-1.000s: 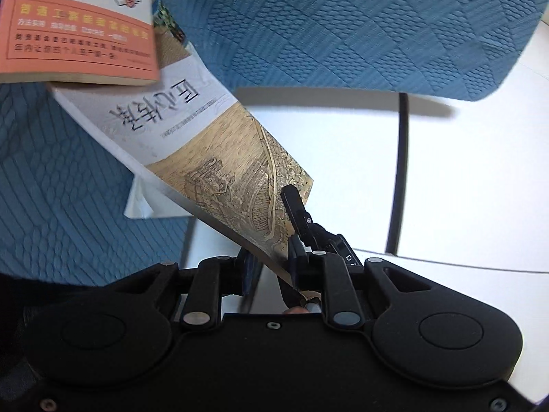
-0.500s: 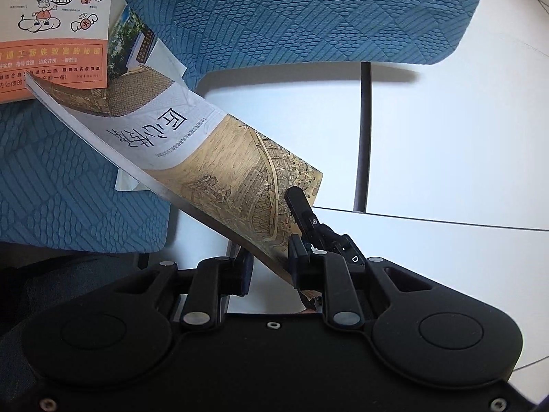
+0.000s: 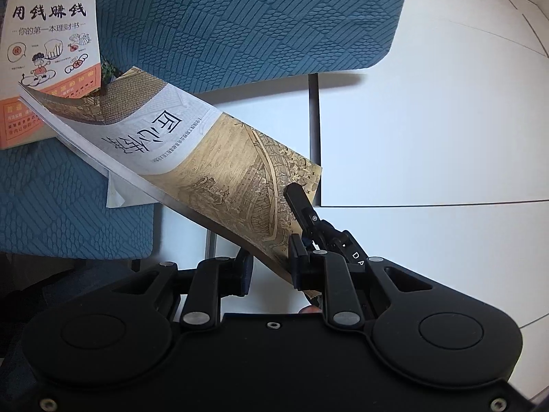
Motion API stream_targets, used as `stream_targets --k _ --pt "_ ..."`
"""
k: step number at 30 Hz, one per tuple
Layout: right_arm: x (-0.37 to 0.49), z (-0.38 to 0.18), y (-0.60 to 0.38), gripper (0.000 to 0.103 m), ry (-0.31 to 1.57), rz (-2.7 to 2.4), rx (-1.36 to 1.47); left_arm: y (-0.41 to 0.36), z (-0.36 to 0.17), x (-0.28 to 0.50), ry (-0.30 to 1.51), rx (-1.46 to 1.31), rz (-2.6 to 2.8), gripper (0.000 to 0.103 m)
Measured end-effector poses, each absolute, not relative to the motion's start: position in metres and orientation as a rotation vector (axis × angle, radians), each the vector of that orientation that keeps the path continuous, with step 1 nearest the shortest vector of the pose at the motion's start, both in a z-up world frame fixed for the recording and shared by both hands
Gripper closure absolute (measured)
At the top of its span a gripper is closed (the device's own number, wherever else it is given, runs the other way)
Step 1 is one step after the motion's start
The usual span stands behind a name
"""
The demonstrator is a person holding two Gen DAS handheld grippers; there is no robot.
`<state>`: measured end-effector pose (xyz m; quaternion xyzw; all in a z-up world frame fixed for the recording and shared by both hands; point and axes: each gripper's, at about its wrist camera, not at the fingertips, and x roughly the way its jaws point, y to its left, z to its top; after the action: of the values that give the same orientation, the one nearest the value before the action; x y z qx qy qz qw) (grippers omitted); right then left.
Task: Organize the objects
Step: 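Lift the tan book with the right tool and carry it toward the purple book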
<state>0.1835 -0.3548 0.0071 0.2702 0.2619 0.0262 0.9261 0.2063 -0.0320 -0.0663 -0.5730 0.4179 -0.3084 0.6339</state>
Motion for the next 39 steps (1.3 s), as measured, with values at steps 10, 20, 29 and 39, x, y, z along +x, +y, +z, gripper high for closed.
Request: stream_targets --k 10,20,29,39 --pt "0.187 0.003 -0.287 0.089 0.567 0.124 0.515 0.031 -0.073 0.174 0.904 -1.32 -0.656 0.082" --pt "0.2 -0.003 -0.219 0.089 0.6 0.203 0.479 0.095 -0.074 0.137 0.831 -1.309 -0.6 0.082" --pt "0.209 -0.014 -0.166 0.09 0.62 0.273 0.476 0.151 -0.072 0.108 0.76 -1.267 -0.529 0.083" --pt "0.222 -0.054 -0.143 0.09 0.696 0.291 0.522 0.173 -0.102 0.107 0.795 -1.255 -0.453 0.083"
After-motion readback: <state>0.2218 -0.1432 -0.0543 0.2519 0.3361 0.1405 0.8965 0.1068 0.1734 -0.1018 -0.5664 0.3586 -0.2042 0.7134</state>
